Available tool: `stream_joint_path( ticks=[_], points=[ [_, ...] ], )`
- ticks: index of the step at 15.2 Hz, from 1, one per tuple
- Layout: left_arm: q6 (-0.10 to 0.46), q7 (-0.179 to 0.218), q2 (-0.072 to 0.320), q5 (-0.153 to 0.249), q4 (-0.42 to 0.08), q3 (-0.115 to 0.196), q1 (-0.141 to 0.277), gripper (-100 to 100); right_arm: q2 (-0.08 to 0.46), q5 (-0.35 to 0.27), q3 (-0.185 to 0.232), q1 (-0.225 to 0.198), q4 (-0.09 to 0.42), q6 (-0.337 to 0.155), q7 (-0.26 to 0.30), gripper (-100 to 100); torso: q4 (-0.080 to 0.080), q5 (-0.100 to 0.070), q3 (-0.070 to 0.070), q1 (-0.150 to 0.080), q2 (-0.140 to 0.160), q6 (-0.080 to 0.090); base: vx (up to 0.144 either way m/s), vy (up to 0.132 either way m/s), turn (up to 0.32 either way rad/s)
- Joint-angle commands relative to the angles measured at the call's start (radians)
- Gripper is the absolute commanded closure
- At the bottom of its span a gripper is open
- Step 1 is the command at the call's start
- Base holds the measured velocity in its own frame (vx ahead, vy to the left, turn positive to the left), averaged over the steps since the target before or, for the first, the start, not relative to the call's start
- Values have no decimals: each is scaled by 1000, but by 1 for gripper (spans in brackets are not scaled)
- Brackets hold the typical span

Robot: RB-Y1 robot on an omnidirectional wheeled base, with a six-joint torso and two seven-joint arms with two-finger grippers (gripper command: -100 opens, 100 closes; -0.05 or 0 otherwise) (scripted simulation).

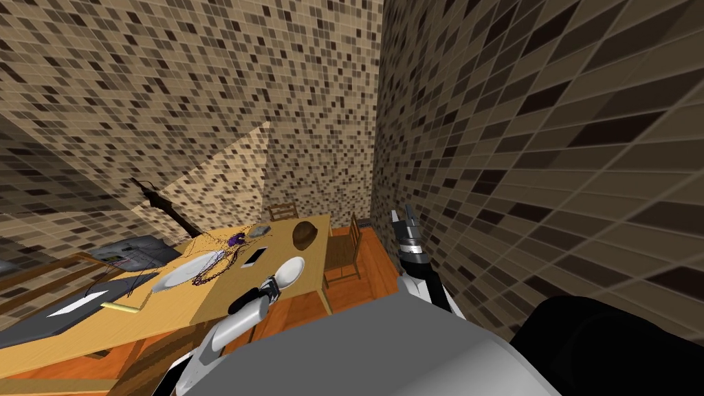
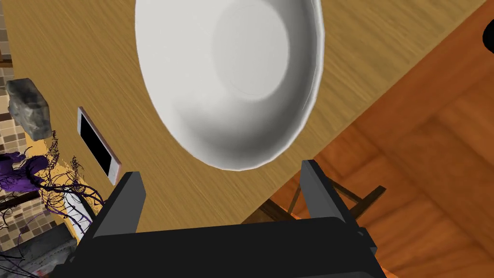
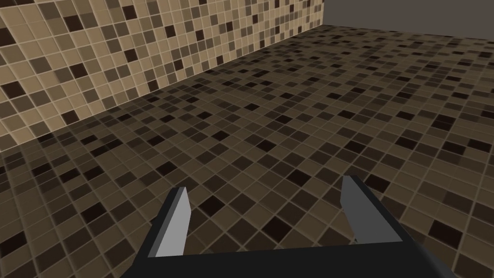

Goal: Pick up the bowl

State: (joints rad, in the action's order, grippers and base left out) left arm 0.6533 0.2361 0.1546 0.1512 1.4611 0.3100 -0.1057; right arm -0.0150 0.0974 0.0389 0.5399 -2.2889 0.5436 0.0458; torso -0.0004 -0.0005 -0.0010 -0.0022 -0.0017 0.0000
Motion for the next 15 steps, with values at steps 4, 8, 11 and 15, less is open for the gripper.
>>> stream_joint_path(
  ticks=[4, 8, 11, 15],
  points=[
    [88, 17, -51, 5, -58, 23, 44, -100, 0, 0, 0, 0, 0, 0, 0, 0, 0, 0, -1, 0, -1, 0, 41, -25, -21],
    [123, 23, -98, 10, -79, 33, 62, -100, 0, 0, 0, 0, 0, 0, 0, 0, -1, 0, -1, 0, -3, 0, 52, -21, -19],
    [88, 21, -86, 11, -115, 30, 71, -100, 0, 0, 0, 0, 0, 0, 0, 0, 0, 0, 0, 2, -1, 0, 22, 7, 0],
    [38, 23, -90, 5, -176, 27, 88, -100, 0, 0, 0, 0, 0, 0, 0, 0, 0, 1, 0, 5, 0, 0, 26, 33, 0]
  ],
)
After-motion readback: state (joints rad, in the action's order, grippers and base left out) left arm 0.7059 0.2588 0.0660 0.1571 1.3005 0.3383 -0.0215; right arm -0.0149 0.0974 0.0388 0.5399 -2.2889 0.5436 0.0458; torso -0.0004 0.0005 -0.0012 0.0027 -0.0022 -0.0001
